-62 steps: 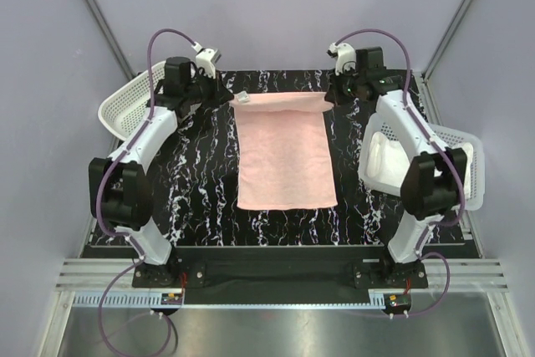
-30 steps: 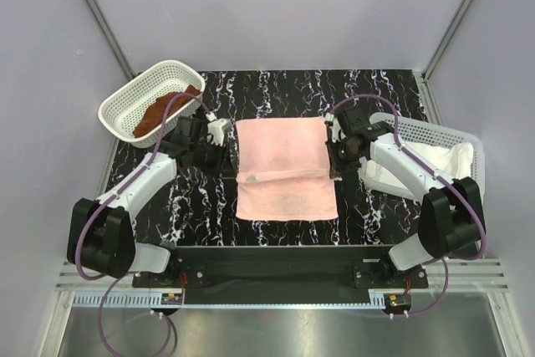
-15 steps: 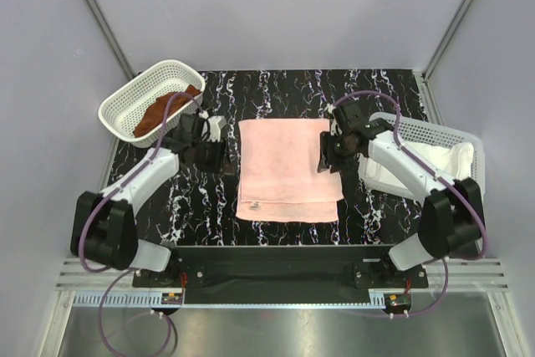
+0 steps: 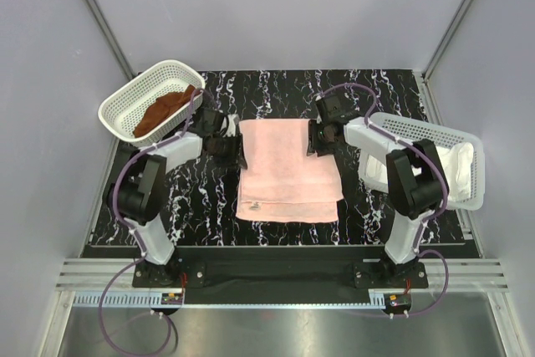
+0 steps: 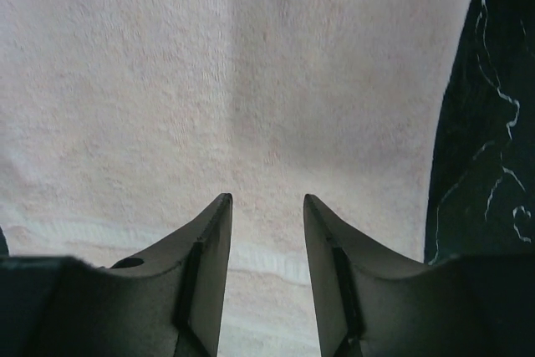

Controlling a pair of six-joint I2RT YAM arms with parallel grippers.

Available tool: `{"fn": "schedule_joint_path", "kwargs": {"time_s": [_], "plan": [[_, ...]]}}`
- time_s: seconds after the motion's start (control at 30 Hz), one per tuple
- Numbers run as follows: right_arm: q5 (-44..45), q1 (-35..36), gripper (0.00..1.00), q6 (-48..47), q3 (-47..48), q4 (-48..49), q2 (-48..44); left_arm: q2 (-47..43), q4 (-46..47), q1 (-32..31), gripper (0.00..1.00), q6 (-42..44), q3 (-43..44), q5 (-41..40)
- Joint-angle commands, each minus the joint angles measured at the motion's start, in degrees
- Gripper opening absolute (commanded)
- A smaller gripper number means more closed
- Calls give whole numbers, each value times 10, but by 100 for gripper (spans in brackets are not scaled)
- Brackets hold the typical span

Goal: Fold and stack the towels
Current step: Fold the towel

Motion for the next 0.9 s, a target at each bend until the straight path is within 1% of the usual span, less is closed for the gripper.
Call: {"fn": "schedule_joint_path", "kwargs": {"time_s": [0.0,0.1,0.13,0.17,0.23,0.27,0.3,0.37,0.47,0.5,0.57,0.6,0.7,0.73,0.87], "plan": [[8,3,45,8,35,62,30,15,73,-1,47,-9,58,-24],[19,3,43,23,46,88,55,45,79,-2,46,-6,108,-16],[20,3,43,31,51,92,63,68,77,-2,46,-3,136,-10],[18,2,43,34,56,100,80,82,61,-2,46,2,152,-10],[14,3,42,46,70,114,95,130,22,-1,45,15,191,-40],[14,2,43,50,74,119,111,145,-13,-1,44,19,227,-52],[15,3,43,55,84,122,119,160,-28,-1,42,26,242,-74],[20,2,43,68,96,125,141,194,-56,1,38,33,282,-84],[20,3,43,88,120,132,168,232,-82,4,38,42,320,-106],[22,2,43,92,135,135,175,241,-91,5,37,47,353,-119],[27,2,43,106,151,139,195,274,-117,10,37,51,388,-127],[27,3,43,110,169,140,201,286,-126,13,37,54,429,-137],[50,2,43,127,207,138,228,332,-155,28,37,57,488,-138],[53,2,43,134,216,140,235,352,-158,32,37,58,524,-138],[35,2,44,134,277,137,284,395,-176,55,37,69,605,-112]]}}
